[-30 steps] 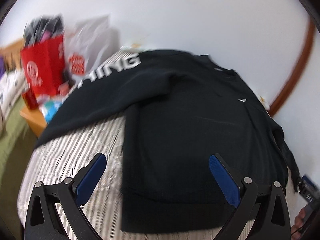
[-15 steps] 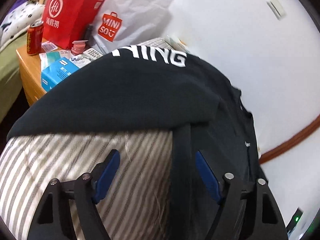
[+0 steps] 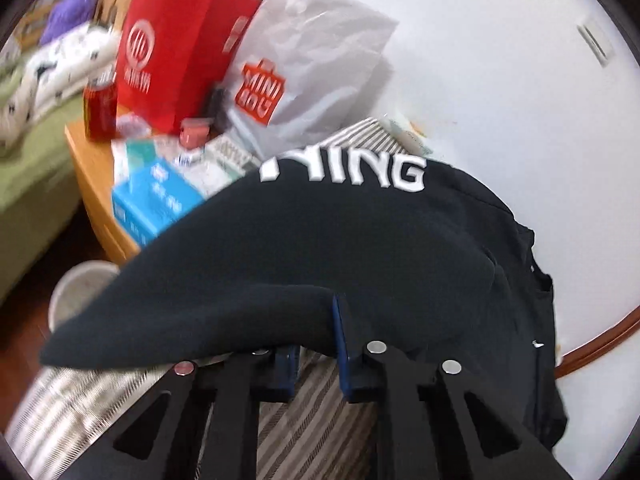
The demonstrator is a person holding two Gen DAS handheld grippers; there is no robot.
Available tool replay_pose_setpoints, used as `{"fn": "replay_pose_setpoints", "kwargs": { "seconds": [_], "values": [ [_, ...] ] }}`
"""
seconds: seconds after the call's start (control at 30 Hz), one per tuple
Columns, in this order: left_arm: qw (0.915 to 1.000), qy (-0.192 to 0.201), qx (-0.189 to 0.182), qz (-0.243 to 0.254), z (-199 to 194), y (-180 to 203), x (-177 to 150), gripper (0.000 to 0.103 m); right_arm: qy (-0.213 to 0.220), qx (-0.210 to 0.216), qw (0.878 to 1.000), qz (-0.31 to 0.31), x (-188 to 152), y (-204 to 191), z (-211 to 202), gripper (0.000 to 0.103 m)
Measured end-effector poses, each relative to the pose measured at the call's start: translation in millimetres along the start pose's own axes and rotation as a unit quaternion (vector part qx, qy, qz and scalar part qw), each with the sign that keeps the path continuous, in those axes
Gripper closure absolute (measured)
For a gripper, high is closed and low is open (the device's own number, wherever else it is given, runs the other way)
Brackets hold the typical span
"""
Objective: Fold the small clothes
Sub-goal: 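Grasp the 'NING' printed sleeve with the left gripper and fold it across the body, then open the left gripper and release the folded sleeve on the body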
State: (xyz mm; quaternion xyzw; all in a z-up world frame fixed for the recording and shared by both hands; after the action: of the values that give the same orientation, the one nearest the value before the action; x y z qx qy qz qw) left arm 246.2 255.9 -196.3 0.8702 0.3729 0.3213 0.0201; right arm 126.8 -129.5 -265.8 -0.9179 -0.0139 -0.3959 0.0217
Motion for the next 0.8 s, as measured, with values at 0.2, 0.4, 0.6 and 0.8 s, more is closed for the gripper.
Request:
{"fn": "replay_pose_setpoints", "kwargs": {
  "seconds": [0.2,0.4,0.6,0.8],
  "values": [
    [0.9969,0.063,-0.022,0.042,-41.5,52.0,33.5,0.094,0.005,-0.003,1.000,0.020,2.6,23.8,-3.5,0.008],
    [0.9829,0.103,-0.086,0.127,-71.9,159.5,31.4,0.095,0.019,-0.003,0.999,0.046,-4.2,59.8,-15.2,0.008],
    [0.9596,0.082,-0.100,0.250,-54.8,266.3,-37.0,0.095,0.014,-0.024,0.997,0.079,-26.5,106.1,-20.2,0.008],
    [0.9463,0.030,-0.087,0.310,-21.1,299.9,-96.4,0.095,0.012,-0.039,0.993,0.108,-45.9,142.6,-25.3,0.008]
  ]
}}
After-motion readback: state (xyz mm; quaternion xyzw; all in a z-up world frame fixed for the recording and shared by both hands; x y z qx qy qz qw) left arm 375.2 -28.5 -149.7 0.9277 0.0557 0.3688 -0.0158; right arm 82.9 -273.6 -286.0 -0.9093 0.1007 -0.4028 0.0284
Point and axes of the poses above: each gripper's, at about its wrist camera, not at the fingertips, and z roughly the way its jaws point, y to its right, x to its top, the point moved 7 cm from there along z, roughly the way its jaws point, and after that the axes turned 15 degrees about x, right-handed, at the moved point
